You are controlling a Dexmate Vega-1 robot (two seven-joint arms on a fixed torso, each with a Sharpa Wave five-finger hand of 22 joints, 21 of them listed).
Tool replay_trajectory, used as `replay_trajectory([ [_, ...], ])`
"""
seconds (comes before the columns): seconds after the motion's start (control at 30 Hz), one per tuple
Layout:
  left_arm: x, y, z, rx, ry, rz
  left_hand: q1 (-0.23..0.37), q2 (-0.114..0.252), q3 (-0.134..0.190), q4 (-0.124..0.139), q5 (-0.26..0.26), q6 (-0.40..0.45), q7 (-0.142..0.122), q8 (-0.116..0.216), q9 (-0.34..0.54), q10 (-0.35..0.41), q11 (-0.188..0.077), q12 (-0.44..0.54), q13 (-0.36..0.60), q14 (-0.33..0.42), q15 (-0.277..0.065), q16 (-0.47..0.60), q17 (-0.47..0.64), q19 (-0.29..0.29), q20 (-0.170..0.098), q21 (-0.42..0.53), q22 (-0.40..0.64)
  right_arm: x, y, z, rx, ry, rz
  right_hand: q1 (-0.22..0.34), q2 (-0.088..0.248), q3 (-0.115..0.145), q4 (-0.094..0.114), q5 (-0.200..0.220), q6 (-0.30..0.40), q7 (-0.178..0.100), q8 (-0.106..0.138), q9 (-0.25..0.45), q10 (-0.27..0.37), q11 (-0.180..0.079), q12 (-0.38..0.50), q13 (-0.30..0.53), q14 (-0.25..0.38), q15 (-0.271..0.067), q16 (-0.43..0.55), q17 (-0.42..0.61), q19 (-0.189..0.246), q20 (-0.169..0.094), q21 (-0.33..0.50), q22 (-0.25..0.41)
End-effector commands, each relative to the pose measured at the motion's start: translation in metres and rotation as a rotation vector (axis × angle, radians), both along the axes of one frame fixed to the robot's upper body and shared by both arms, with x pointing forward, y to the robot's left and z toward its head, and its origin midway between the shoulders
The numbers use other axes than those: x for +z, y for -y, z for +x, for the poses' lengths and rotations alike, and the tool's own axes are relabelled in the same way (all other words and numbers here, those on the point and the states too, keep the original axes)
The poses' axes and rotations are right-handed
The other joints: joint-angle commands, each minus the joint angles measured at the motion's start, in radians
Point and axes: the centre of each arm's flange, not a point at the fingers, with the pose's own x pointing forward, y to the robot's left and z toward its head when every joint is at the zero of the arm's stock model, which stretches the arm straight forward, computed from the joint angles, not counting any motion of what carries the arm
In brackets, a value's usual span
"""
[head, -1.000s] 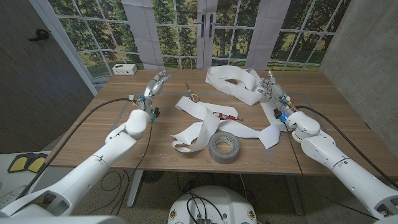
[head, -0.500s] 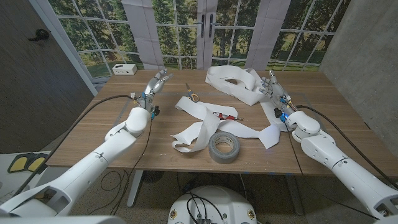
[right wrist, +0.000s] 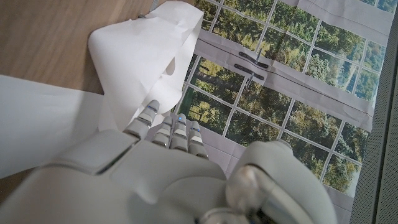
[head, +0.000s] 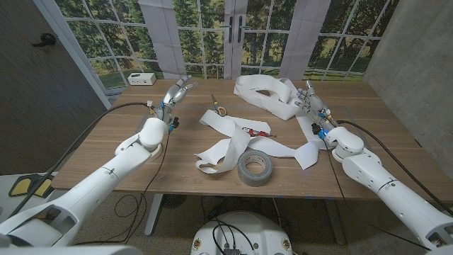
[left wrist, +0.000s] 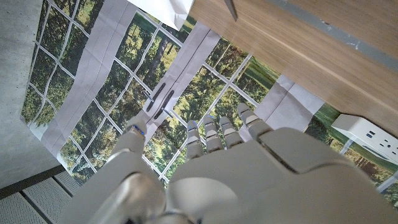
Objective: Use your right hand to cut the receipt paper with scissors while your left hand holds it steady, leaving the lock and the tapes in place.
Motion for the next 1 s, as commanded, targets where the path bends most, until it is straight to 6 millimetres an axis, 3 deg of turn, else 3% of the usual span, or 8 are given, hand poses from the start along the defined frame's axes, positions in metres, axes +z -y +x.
replay_trajectory([
  [0.03,0.007,-0.009,0.002,0.022,0.019,0.068,0.018,0.002,0.011,-0.001,0.008,0.012,-0.001,0.004,0.005,0.012,-0.001,0.005,0.005,-0.001,-0.009,0.000,0.002,-0.003,0.001,-0.003,0.003,0.000,0.000,0.003,-0.005,-0.002,0.008,0.014,0.000,-0.001,-0.004,0.000,0.006,-0.003,0.009,0.005,0.012,-0.001,0.005,0.005,-0.001,-0.010,0.004,0.002,0.002,0.011,0.008,0.006],
  [0.13,0.008,-0.009,0.003,0.028,0.022,0.098,0.052,0.017,0.027,-0.009,0.014,0.008,-0.001,0.001,0.005,0.055,-0.005,0.019,0.007,0.013,-0.015,0.005,0.002,-0.005,0.002,-0.004,0.002,0.001,0.000,0.004,-0.004,-0.005,0.005,0.015,0.000,-0.001,-0.005,0.000,0.006,-0.003,0.008,0.005,0.012,-0.002,0.005,0.005,0.000,-0.010,0.004,0.002,0.002,0.011,0.008,0.006],
  [0.33,0.014,-0.009,0.005,0.047,0.043,0.150,0.067,0.018,0.031,-0.013,0.015,0.007,-0.004,0.000,0.006,0.054,-0.012,0.018,0.008,0.015,-0.020,0.004,0.002,-0.010,-0.002,-0.006,0.002,0.002,0.002,0.005,-0.003,-0.006,0.006,0.017,0.001,0.000,-0.006,-0.001,0.006,-0.004,0.007,0.005,0.015,-0.003,0.005,0.006,0.010,-0.016,0.008,0.002,0.003,0.012,0.008,0.006],
  [0.43,0.018,-0.011,0.006,0.057,0.049,0.175,0.092,0.014,0.037,-0.018,0.015,0.009,0.023,0.001,0.006,0.075,-0.027,0.023,0.009,0.021,-0.028,0.005,0.002,-0.010,-0.001,-0.006,0.002,0.002,0.002,0.006,-0.004,-0.006,0.006,0.018,0.001,0.001,-0.006,-0.002,0.006,-0.005,0.007,0.005,0.015,-0.002,0.004,0.006,0.010,-0.015,0.008,0.001,0.003,0.012,0.008,0.006],
  [0.6,0.025,-0.015,0.004,0.072,0.053,0.219,0.097,0.011,0.037,-0.017,0.014,0.009,0.023,0.000,0.005,0.078,-0.030,0.024,0.009,0.021,-0.030,0.005,0.002,-0.009,-0.003,-0.005,0.002,0.002,0.004,0.006,-0.006,-0.007,0.005,0.018,0.001,0.001,-0.007,-0.003,0.008,-0.005,0.007,0.005,0.015,-0.003,0.004,0.006,0.009,-0.013,0.007,0.001,0.003,0.012,0.008,0.006],
  [1.0,0.036,-0.018,0.004,0.123,0.092,0.290,0.116,-0.006,0.034,-0.016,0.012,0.006,-0.013,-0.001,0.007,0.083,-0.042,0.025,0.015,0.025,-0.038,0.005,0.003,-0.011,-0.006,-0.005,0.002,0.003,0.007,0.006,-0.009,-0.003,-0.005,0.019,0.002,0.001,-0.007,-0.005,0.009,-0.005,0.007,0.006,0.016,-0.003,0.003,0.006,0.007,-0.014,0.006,0.001,0.004,0.012,0.008,0.006],
])
